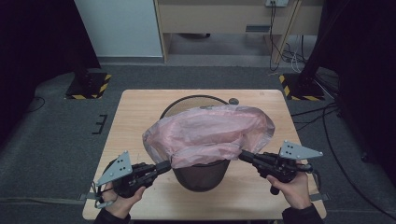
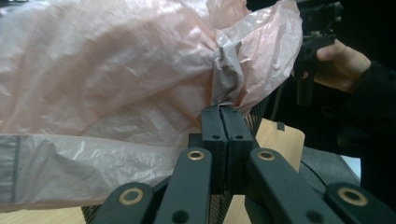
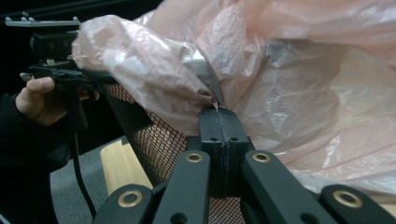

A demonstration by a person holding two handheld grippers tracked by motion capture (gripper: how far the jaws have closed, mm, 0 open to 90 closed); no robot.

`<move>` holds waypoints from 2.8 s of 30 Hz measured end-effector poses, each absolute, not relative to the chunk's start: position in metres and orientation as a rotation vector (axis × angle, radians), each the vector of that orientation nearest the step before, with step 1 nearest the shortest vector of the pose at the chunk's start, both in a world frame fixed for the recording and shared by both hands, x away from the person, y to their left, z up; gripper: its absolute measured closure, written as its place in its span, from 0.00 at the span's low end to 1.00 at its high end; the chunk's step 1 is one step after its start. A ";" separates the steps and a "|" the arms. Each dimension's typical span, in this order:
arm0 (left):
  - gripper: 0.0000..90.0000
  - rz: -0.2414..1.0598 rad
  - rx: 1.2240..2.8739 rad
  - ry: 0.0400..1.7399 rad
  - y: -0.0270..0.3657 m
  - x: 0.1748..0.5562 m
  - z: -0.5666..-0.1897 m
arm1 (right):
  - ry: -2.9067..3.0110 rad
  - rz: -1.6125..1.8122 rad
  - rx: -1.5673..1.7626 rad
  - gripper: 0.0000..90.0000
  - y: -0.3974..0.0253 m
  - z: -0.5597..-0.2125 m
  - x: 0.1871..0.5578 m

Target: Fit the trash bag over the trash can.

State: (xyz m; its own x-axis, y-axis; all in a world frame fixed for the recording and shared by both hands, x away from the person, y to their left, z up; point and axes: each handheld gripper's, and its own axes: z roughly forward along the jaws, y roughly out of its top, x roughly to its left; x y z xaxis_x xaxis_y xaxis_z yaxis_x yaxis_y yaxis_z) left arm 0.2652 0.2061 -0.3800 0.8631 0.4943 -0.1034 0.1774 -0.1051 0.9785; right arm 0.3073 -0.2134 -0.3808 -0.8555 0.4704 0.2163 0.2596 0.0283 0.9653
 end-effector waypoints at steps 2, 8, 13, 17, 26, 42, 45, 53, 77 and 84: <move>0.99 0.301 1.693 0.525 0.206 0.265 -0.381 | 2.142 1.928 0.773 1.00 -0.213 -0.382 0.308; 0.99 0.264 1.747 0.471 0.211 0.265 -0.382 | 2.180 1.916 0.783 1.00 -0.218 -0.381 0.307; 0.99 0.234 1.777 0.479 0.214 0.265 -0.382 | 2.214 1.884 0.782 1.00 -0.219 -0.381 0.307; 0.99 0.231 1.786 0.517 0.213 0.266 -0.384 | 2.234 1.848 0.793 1.00 -0.218 -0.383 0.307; 0.99 0.251 1.853 0.531 0.208 0.265 -0.384 | 2.272 1.782 0.803 1.00 -0.218 -0.382 0.306; 0.99 0.264 1.843 0.666 0.212 0.273 -0.395 | 2.285 1.701 0.868 1.00 -0.218 -0.391 0.312; 0.99 0.280 1.817 0.696 0.210 0.276 -0.399 | 2.251 1.691 0.886 1.00 -0.215 -0.397 0.315; 0.79 0.323 1.743 0.716 0.211 0.280 -0.402 | 2.205 1.718 0.871 0.87 -0.215 -0.398 0.316; 0.35 0.539 1.452 0.775 0.264 0.277 -0.354 | 1.903 1.878 0.809 0.43 -0.250 -0.353 0.311; 0.33 0.559 1.428 0.752 0.266 0.301 -0.336 | 1.816 1.863 0.745 0.33 -0.248 -0.328 0.325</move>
